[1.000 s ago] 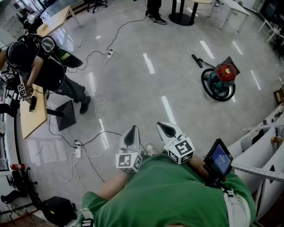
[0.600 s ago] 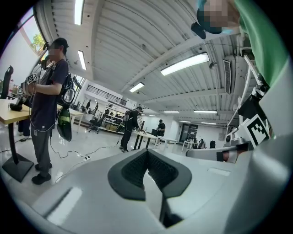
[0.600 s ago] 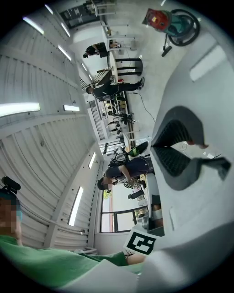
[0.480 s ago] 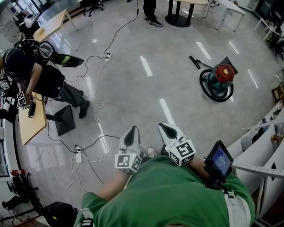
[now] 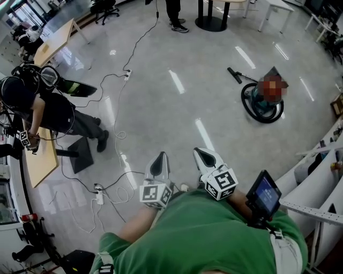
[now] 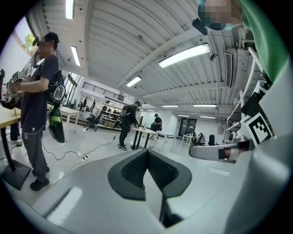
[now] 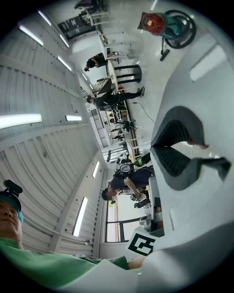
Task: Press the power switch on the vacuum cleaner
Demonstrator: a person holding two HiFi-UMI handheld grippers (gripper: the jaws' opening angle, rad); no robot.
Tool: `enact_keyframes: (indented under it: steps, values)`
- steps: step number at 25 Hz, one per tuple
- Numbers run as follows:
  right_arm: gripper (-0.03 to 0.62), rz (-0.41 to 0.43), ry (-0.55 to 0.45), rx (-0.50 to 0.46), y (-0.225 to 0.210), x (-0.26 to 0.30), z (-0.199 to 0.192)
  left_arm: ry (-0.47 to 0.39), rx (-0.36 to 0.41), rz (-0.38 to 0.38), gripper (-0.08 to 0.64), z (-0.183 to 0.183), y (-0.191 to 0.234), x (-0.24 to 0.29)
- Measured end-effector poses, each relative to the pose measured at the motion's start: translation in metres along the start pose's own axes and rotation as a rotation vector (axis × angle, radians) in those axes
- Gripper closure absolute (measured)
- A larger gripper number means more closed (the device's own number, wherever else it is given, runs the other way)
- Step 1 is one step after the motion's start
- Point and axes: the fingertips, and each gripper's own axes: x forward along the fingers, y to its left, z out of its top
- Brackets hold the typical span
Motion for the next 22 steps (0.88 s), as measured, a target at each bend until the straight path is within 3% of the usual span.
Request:
enact_keyframes:
  steps: [16, 22]
  values:
    - [0.591, -0.023, -0.044, 0.012, -0.138, 0.036, 0.047, -0.017, 0.018, 0.018, 0.552, 0.026, -0.032, 0.141]
    - [0.591, -0.077, -0.057, 0.023, -0.187, 0.038, 0.061, -0.004, 0.017, -0.019, 0.552, 0.029, -0.05, 0.191]
